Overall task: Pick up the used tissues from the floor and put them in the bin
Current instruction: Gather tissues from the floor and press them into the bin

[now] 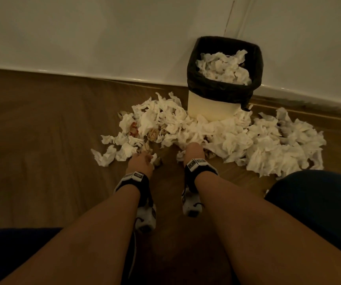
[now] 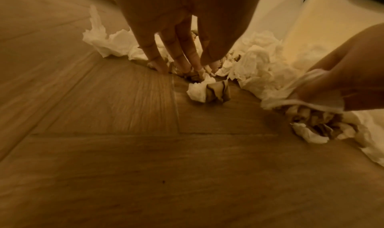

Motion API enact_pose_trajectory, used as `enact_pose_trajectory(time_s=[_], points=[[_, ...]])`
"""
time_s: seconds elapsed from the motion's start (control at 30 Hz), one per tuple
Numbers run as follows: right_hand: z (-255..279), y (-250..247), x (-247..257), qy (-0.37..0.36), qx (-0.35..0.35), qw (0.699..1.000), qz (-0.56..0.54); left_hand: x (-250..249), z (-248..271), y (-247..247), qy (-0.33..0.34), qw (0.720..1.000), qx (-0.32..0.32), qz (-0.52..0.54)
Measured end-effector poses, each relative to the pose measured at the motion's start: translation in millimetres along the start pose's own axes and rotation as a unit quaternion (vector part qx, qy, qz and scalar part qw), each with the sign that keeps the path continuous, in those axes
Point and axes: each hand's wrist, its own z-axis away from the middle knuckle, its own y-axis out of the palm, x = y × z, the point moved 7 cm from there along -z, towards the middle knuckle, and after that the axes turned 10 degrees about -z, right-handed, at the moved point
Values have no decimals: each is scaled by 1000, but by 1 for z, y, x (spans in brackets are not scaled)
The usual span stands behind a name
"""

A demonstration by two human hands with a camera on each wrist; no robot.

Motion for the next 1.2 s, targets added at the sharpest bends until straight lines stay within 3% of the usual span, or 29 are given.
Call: enact_pose_trajectory(time_s=[0.17, 0.37, 0.47, 0.5, 0.53, 0.57, 0.63, 0.67, 0.83, 0.87, 0.9, 0.97, 1.0, 1.03, 1.13, 1.2], points=[[1, -29, -12, 22, -78, 982, -171, -1, -4, -6, -5, 1000, -19, 3], [1, -38, -39, 78, -66, 975, -198, -8, -3, -5, 1, 999, -24, 41], [-3, -26, -55, 161, -61, 918, -356, -18, -2, -2, 5, 998, -17, 53], [1, -18, -59, 212, -46, 852, -476, -21, -3, 0, 6, 998, -17, 55], [8, -9, -58, 264, -18, 727, -634, -23, -2, 1, 7, 998, -17, 56], [13, -5, -45, 248, 24, 605, -756, -24, -2, 3, 6, 998, -18, 55], [15, -6, -35, 197, 42, 452, -869, -26, -3, 4, 1, 998, -18, 52], [17, -7, -35, 193, 40, 430, -881, -25, -3, 5, -2, 999, -17, 51], [24, -25, -24, 131, 109, 385, -907, -14, -6, 3, -15, 999, -12, 42], [25, -26, -25, 112, 112, 399, -903, -11, -7, 4, -20, 999, -10, 43], [24, -24, -28, 106, 102, 435, -888, -9, -7, 4, -22, 999, -10, 41], [21, -19, -38, 131, 83, 534, -831, -6, -6, 4, -24, 999, -17, 33], [22, -18, -37, 141, 94, 555, -815, -6, -4, 5, -24, 999, -22, 32], [22, -17, -32, 142, 114, 540, -821, -7, -3, 6, -23, 999, -26, 33], [23, -14, -20, 145, 164, 443, -869, -11, -1, 12, -3, 999, -32, 16], [26, -9, -22, 152, 161, 426, -877, -16, 1, 18, 12, 1000, -25, -4]])
